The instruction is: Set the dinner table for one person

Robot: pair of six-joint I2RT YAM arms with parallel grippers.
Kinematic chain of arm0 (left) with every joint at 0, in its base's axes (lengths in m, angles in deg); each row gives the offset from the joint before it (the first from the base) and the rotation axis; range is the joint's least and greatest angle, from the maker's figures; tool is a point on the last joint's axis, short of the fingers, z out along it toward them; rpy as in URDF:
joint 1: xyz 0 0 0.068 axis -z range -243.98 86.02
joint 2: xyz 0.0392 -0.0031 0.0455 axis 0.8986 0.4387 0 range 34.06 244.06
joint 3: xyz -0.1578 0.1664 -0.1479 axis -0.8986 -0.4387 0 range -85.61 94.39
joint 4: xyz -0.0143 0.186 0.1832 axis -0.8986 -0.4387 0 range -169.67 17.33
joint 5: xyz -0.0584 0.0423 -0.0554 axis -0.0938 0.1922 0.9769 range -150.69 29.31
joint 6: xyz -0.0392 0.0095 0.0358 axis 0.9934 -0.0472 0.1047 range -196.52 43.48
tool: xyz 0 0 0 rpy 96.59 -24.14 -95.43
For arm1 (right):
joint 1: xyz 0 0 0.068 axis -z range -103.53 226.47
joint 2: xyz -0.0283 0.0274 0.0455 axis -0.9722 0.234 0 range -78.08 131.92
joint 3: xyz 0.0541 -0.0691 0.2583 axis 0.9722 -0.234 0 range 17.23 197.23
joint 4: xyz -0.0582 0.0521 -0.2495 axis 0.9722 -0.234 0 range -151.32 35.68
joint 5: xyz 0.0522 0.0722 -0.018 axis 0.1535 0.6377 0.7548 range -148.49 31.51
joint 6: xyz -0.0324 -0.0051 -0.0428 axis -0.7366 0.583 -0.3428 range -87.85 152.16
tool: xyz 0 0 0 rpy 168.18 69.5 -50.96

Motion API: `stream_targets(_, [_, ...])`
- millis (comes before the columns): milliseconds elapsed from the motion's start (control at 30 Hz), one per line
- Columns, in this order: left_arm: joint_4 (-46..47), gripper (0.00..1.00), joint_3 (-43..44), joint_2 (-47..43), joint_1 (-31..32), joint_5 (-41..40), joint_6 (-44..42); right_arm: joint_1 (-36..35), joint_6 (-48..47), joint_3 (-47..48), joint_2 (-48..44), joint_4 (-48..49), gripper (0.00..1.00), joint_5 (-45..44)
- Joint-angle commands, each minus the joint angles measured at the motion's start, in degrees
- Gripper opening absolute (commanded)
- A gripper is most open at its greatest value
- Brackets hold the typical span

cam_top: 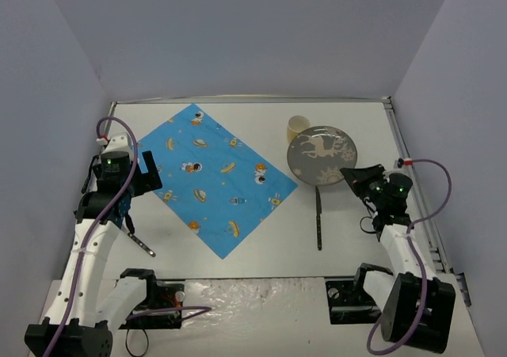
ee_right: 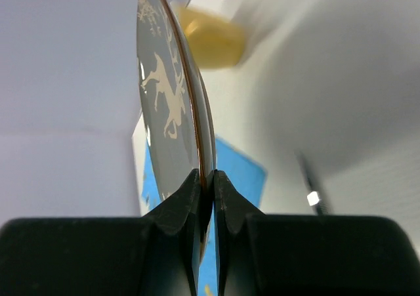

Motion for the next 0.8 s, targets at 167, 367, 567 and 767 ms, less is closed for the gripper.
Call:
stream_targets(167, [2.55,0.97,0.91,0.23,0.2,-2.33,-0.53,-25.18,1.77,20.5,12.12,11.51,0.0,-3.21])
stream_targets(367, [2.33,0.97,0.8,-0.19,0.29,-3.62,-0.48,-37.19,2.04,31.1,26.79,16.86,0.0,-6.48])
stream_targets(567, [2.24,0.97,0.76,-0.45,0.29,-3.97,-0.53,-42.39,3.18,38.58,39.11,20.99,0.0,-7.02])
stream_targets(767, [2.28,0.97,0.67,-0.65,0.29,-4.24,-0.59,-45.56,3.94,45.48,49.38,22.55,0.0,-6.68])
